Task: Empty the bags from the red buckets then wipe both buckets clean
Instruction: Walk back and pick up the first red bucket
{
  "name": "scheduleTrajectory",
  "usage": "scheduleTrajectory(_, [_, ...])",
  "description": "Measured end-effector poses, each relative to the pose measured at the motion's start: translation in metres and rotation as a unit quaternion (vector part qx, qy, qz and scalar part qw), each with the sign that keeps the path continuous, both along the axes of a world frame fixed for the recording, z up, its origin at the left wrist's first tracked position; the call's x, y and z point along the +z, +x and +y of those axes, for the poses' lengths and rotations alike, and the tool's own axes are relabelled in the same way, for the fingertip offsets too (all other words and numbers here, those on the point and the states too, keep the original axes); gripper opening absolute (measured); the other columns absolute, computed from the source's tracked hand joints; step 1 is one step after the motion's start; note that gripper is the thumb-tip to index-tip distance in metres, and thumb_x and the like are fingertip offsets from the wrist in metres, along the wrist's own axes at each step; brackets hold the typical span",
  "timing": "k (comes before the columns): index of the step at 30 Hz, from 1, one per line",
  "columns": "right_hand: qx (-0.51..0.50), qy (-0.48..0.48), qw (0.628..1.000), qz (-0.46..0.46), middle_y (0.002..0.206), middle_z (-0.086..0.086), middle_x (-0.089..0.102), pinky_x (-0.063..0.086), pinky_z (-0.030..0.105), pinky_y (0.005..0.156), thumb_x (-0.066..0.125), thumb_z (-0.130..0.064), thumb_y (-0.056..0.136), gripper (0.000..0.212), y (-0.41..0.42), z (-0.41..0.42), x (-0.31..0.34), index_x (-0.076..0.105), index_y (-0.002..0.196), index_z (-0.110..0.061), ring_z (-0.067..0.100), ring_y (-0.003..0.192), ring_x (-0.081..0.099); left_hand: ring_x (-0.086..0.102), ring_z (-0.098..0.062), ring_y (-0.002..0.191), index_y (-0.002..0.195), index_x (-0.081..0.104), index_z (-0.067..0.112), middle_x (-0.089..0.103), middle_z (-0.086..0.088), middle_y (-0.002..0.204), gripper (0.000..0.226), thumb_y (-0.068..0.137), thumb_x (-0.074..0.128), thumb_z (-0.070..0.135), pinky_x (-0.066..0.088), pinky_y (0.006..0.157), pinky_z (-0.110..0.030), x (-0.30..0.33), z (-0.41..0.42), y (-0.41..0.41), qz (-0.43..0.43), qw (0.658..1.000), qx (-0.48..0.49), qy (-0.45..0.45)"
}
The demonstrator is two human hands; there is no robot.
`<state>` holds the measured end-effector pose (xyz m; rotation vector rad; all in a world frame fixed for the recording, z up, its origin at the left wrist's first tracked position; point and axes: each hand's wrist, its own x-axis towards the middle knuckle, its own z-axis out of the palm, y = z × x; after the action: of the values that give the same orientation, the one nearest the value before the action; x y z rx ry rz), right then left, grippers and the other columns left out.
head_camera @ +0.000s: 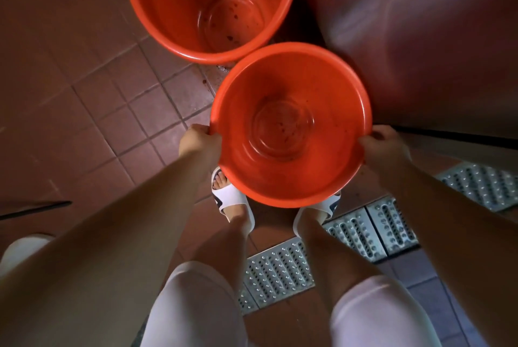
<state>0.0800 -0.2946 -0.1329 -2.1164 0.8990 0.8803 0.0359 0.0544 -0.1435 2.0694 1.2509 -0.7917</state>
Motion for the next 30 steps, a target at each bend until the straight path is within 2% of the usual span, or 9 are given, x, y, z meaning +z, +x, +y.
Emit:
scheduleTrajectory(3, [-0.005, 0.003, 1.0, 0.009, 0.101, 0.0, 0.071, 0.059, 0.052, 0.086, 0.059, -0.038, 0.076, 0.041, -0.002, -0.002, 0.021, 0.064, 0.116, -0.034, 0.027, 0.092, 0.07, 0.059, -0.015, 0.059, 0.075, 0.069, 0.015, 0.063, 0.002, 0.063, 0.016, 0.085, 0.056, 0.017, 0.035, 0.048, -0.022, 0.031, 0.003, -0.005, 0.013, 1.0, -0.018, 0.005])
scheduleTrajectory(6, [-0.005, 0.012, 1.0, 0.017, 0.096, 0.001, 0.073, 0.06, 0.052, 0.083, 0.059, -0.037, 0.075, 0.039, -0.007, 0.001, 0.06, 0.065, 0.112, -0.03, 0.026, 0.087, 0.072, 0.058, -0.019, 0.056, 0.069, 0.066, 0.009, 0.062, -0.003, 0.059, 0.022, 0.086, 0.056, 0.02, 0.034, 0.047, -0.024, 0.078, 0.008, -0.011, 0.042, 0.998, -0.041, 0.012])
scheduleTrajectory(12, [0.016, 0.007, 0.999, 0.031, 0.085, -0.004, 0.074, 0.064, 0.044, 0.071, 0.055, -0.04, 0.075, 0.035, -0.01, 0.019, 0.178, 0.062, 0.109, -0.035, 0.019, 0.068, 0.074, 0.057, -0.016, 0.056, 0.074, 0.07, 0.005, 0.065, -0.005, 0.063, 0.027, 0.089, 0.055, 0.021, 0.036, 0.047, -0.023, 0.215, 0.022, -0.023, 0.033, 0.999, -0.024, 0.025])
scheduleTrajectory(14, [0.028, 0.023, 0.999, 0.029, 0.088, -0.001, 0.074, 0.064, 0.046, 0.072, 0.056, -0.041, 0.075, 0.036, -0.007, 0.028, 0.22, 0.061, 0.111, -0.038, 0.022, 0.07, 0.075, 0.058, -0.019, 0.057, 0.076, 0.071, 0.004, 0.065, -0.006, 0.064, 0.026, 0.089, 0.054, 0.02, 0.037, 0.048, -0.024, 0.263, 0.031, -0.028, 0.029, 0.999, -0.017, 0.026])
scheduleTrajectory(16, [0.016, 0.04, 0.999, 0.012, 0.09, 0.001, 0.075, 0.064, 0.047, 0.073, 0.059, -0.037, 0.077, 0.037, -0.001, 0.036, 0.258, 0.064, 0.113, -0.033, 0.024, 0.075, 0.075, 0.061, -0.027, 0.061, 0.076, 0.071, 0.004, 0.066, -0.007, 0.066, 0.03, 0.091, 0.052, 0.021, 0.041, 0.052, -0.027, 0.305, 0.041, -0.031, 0.015, 1.0, -0.005, 0.02])
scheduleTrajectory(19, [0.004, 0.055, 0.998, -0.018, 0.087, 0.002, 0.075, 0.064, 0.044, 0.067, 0.063, -0.031, 0.083, 0.026, 0.004, 0.05, 0.317, 0.066, 0.109, -0.031, 0.021, 0.071, 0.075, 0.064, -0.03, 0.066, 0.078, 0.072, 0.003, 0.069, -0.01, 0.07, 0.032, 0.094, 0.054, 0.025, 0.043, 0.056, -0.029, 0.364, 0.057, -0.034, -0.005, 1.0, 0.002, 0.02])
scheduleTrajectory(24, [-0.002, 0.063, 0.995, -0.075, 0.083, 0.0, 0.074, 0.064, 0.04, 0.06, 0.063, -0.029, 0.085, 0.009, 0.001, 0.073, 0.414, 0.065, 0.093, -0.034, 0.019, 0.068, 0.075, 0.072, -0.033, 0.079, 0.083, 0.076, 0.002, 0.077, -0.018, 0.084, 0.028, 0.092, 0.059, 0.022, 0.055, 0.072, -0.035, 0.451, 0.088, -0.032, -0.054, 0.999, 0.004, 0.006])
scheduleTrajectory(26, [0.0, 0.073, 0.993, -0.093, 0.086, 0.002, 0.074, 0.064, 0.04, 0.058, 0.062, -0.029, 0.088, 0.01, -0.003, 0.084, 0.451, 0.064, 0.097, -0.032, 0.021, 0.069, 0.075, 0.073, -0.032, 0.084, 0.086, 0.079, 0.004, 0.077, -0.017, 0.086, 0.026, 0.093, 0.061, 0.022, 0.057, 0.082, -0.037, 0.484, 0.104, -0.028, -0.084, 0.996, 0.001, 0.002])
scheduleTrajectory(30, [-0.041, 0.118, 0.985, -0.12, 0.083, 0.008, 0.076, 0.063, 0.044, 0.06, 0.063, -0.026, 0.093, 0.01, -0.004, 0.104, 0.516, 0.067, 0.101, -0.021, 0.023, 0.068, 0.076, 0.071, -0.029, 0.075, 0.092, 0.079, 0.006, 0.074, -0.011, 0.08, 0.015, 0.088, 0.07, 0.017, 0.061, 0.073, -0.037, 0.552, 0.134, -0.011, -0.16, 0.987, 0.001, -0.006])
